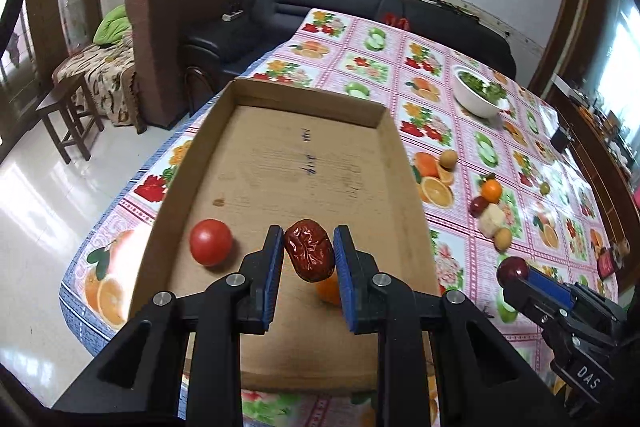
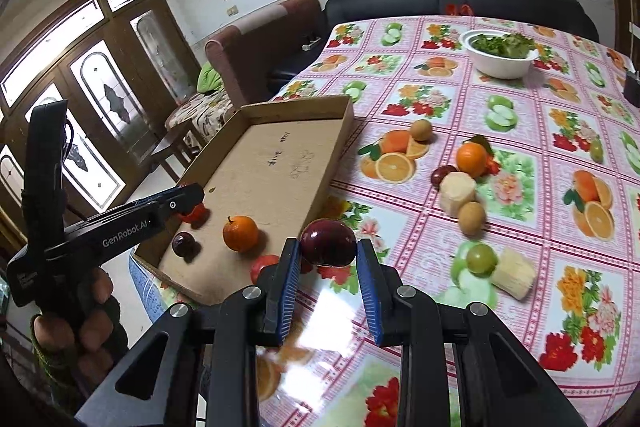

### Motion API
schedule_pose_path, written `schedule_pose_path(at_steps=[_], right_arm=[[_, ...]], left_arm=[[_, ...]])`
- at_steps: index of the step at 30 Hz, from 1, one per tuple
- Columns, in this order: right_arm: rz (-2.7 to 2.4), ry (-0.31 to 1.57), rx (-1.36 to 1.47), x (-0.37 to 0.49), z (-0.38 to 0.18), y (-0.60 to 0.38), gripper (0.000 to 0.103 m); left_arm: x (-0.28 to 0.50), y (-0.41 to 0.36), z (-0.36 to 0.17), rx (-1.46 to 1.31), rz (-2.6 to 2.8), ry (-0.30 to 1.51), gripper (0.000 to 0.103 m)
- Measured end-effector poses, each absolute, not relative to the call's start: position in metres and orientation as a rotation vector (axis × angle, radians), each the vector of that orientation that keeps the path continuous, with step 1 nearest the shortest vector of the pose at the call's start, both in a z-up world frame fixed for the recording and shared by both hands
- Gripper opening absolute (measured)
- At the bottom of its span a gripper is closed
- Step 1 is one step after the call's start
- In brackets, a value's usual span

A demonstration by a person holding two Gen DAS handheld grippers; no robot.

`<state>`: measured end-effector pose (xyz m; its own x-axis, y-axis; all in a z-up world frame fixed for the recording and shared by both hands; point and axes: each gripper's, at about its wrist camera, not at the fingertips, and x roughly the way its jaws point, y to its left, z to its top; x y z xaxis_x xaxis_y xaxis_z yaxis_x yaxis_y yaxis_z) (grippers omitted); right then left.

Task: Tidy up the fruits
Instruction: 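Carry the date in the left tool and plum in the right tool over the tray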

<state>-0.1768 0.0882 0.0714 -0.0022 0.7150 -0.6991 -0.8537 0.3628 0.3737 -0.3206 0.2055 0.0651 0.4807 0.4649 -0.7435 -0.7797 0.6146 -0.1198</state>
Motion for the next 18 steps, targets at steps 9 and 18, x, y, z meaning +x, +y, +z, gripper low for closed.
schedule_pose_path(at_steps=[9,18], right_arm=[[1.334,0.966,-0.221,-0.197,0.074,0.132,0.029],[1.356,1.029,-0.262,-0.202,0.053,0.188,0.029]], left_arm=[[-0.320,0.233,0.058,-0.522,0.847,0.732,0.023],[-0.310,0.249,0.043,-0.518,0.862,0.776,0.023]])
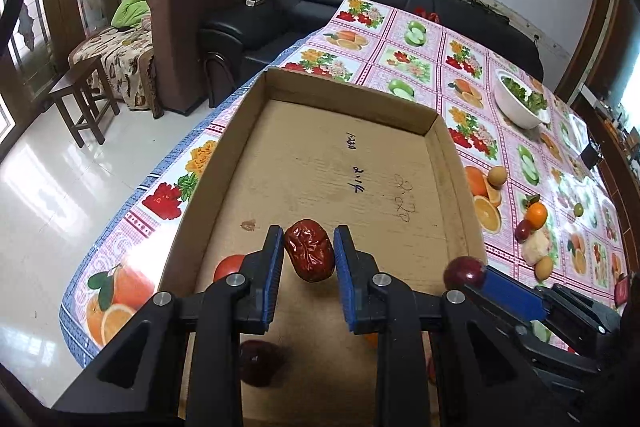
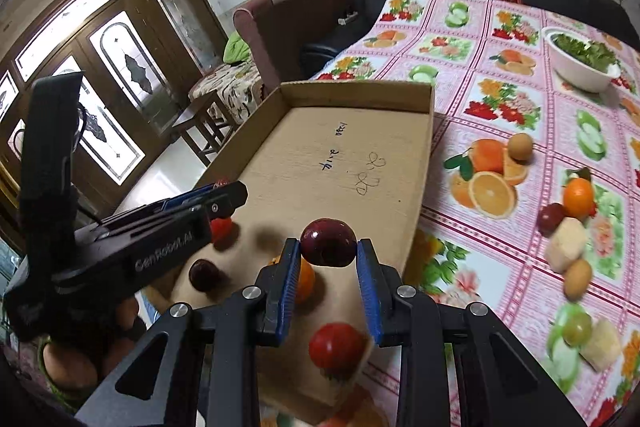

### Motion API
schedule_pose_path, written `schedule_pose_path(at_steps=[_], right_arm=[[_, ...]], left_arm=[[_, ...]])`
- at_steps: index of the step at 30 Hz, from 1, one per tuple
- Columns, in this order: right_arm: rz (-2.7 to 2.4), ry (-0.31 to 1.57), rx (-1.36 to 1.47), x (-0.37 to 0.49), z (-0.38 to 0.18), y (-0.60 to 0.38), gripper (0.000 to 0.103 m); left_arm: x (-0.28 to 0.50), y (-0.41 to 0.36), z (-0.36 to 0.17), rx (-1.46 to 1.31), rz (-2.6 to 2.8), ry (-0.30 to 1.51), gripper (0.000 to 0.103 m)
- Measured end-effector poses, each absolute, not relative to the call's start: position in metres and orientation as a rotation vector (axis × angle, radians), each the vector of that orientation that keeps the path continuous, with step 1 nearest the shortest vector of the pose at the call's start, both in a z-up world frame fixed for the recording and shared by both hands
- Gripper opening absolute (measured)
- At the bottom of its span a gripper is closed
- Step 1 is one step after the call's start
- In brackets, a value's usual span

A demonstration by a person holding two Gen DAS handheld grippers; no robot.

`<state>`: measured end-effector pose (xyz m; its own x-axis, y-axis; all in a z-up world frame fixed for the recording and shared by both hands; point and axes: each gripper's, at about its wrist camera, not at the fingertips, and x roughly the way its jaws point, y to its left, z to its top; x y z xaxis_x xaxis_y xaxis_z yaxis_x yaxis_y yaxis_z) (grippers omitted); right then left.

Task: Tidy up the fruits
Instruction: 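Carry the date in the left tool and plum in the right tool over the tray, then open the left tool to drop the date while the right tool releases the plum, then move both open tools back toward the fruits on the tablecloth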

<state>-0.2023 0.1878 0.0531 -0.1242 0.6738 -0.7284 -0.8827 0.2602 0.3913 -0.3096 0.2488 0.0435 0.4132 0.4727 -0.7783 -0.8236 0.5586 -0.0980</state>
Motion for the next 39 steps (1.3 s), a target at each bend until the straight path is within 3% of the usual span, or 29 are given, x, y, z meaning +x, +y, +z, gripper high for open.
schedule_pose_path(at_steps=[22,26,39], right_arm=[[1.356,1.079,-0.328,-0.204,0.027,0.211,0.030],[1.356,1.078,-0.314,-0.204,0.028,0.208,0.038],[1.350,1.028,-0.269,-0.202,0.048,0.175,0.041]], left_arm=[[-0.302,0.259,0.023,-0.564,0.870,0.863,0.023],[-0.305,0.257,0.026,-0.576,0.871,0.857,0.030],[-0.316,0.236,0.050,-0.553,0.899,0.794,0.042]])
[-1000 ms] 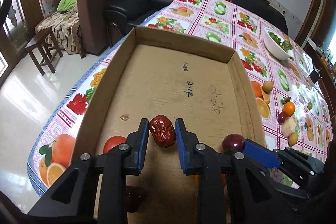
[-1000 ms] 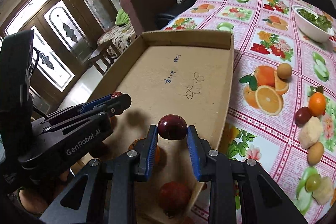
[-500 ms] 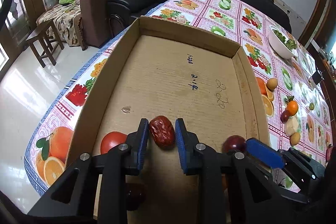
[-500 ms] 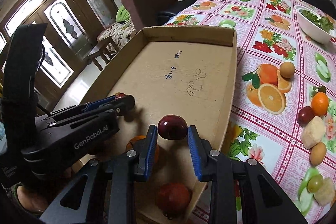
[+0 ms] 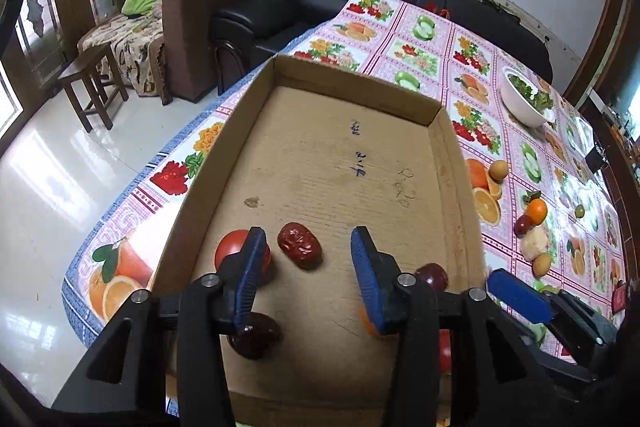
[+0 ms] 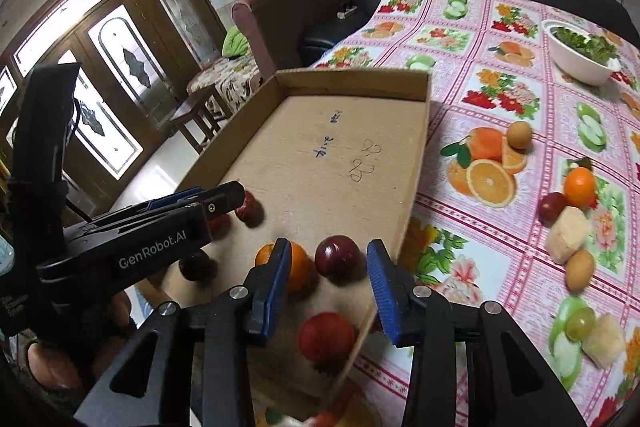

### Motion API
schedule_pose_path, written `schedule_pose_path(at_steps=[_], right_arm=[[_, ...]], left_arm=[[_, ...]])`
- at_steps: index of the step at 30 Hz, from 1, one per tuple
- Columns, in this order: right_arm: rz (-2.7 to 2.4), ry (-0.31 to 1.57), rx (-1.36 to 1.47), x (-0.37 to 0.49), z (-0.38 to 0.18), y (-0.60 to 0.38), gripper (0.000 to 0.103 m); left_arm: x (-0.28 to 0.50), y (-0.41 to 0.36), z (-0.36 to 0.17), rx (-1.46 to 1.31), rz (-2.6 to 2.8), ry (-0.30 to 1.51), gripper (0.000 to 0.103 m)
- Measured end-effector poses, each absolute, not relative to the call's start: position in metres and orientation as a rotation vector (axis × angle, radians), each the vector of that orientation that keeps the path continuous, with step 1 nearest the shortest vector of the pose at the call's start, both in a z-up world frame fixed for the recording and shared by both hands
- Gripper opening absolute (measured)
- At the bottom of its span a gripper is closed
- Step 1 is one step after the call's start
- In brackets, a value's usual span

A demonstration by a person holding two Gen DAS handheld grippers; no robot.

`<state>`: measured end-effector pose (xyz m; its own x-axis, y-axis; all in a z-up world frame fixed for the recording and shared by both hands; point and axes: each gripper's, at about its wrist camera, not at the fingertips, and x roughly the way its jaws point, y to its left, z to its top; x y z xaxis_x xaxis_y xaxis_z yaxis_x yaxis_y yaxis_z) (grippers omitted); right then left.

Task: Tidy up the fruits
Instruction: 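Move both open tools back toward the fruits on the tablecloth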

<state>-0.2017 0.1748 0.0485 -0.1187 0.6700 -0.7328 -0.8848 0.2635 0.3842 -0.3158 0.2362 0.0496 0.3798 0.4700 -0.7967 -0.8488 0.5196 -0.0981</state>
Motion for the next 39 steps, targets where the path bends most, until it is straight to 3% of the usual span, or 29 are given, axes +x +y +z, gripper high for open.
schedule_pose_path(at_steps=[8,12,21,25,39], right_arm=[[1.312,0.988,-0.189,-0.185,0.070,0.130,0.042],[1.260,0.971,-0.148,-0.175,0.074,0.101,0.047],[1.103,1.010,-0.080,-0.140,0.055,0.036,0.048],[1.034,1.018,-0.054,-0.125,0.047,0.007,0.048],[0.898,1.053,0.003,-0.100,0.024,-0.057,0.048]], left_arm=[[-0.310,0.213,0.062,-0.508,0.911,0.762,0.046],[-0.302,0.197,0.066,-0.472,0.901,0.760,0.048],[-0.279,0.158,0.071,-0.432,0.801,0.771,0.048],[-0.268,0.136,0.072,-0.402,0.749,0.782,0.054],[-0.234,0.086,0.058,-0.372,0.604,0.857,0.054]])
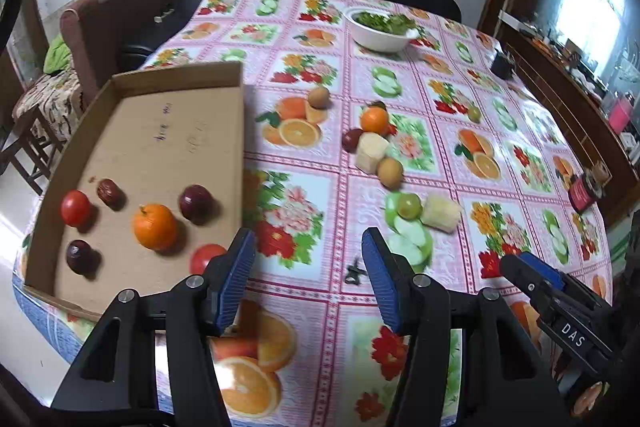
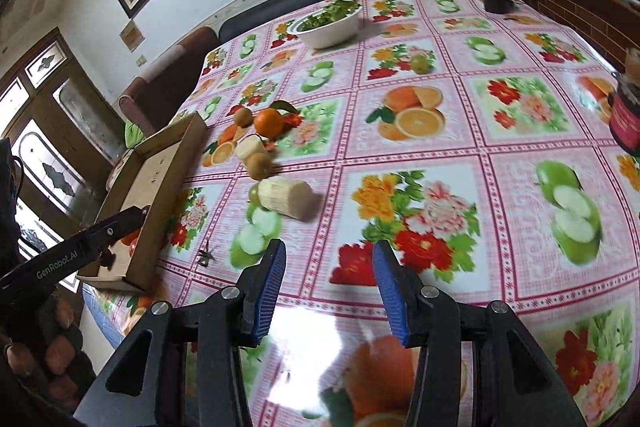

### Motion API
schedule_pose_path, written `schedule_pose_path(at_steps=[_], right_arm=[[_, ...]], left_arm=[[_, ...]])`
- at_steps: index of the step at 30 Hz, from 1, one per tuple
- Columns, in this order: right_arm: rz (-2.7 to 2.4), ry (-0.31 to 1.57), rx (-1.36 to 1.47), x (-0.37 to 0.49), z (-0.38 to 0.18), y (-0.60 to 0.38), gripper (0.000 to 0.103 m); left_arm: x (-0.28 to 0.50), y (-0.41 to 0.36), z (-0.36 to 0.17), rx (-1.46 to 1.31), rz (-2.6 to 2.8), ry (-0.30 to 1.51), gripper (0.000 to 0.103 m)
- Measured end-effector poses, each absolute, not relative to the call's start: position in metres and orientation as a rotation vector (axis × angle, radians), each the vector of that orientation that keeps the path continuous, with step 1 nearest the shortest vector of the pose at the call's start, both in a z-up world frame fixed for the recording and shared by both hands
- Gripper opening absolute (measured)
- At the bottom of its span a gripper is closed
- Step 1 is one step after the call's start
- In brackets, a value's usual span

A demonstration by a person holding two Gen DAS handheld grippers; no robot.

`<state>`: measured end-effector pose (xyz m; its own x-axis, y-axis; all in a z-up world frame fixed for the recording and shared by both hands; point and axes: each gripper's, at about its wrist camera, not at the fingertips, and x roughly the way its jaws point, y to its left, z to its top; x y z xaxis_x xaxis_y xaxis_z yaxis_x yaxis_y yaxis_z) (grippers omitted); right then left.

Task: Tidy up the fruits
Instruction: 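Move both open tools back toward the fruits on the tablecloth, then grasp a brown kiwi with the left tool while the right tool grasps a pale yellow cylindrical piece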

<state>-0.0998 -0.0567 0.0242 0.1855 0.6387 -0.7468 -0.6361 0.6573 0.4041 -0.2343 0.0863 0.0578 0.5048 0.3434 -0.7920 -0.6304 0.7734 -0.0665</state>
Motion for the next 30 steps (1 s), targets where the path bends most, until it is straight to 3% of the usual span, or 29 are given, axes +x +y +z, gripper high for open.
schedule_pose_path(at_steps=[30], right_arm=[[0.916,1.077,0.004,-0.095,0.016,-0.048,0.050]], left_arm=[[-0.208,0.110,0.051,-0.402,0.601,0.886,0.054]])
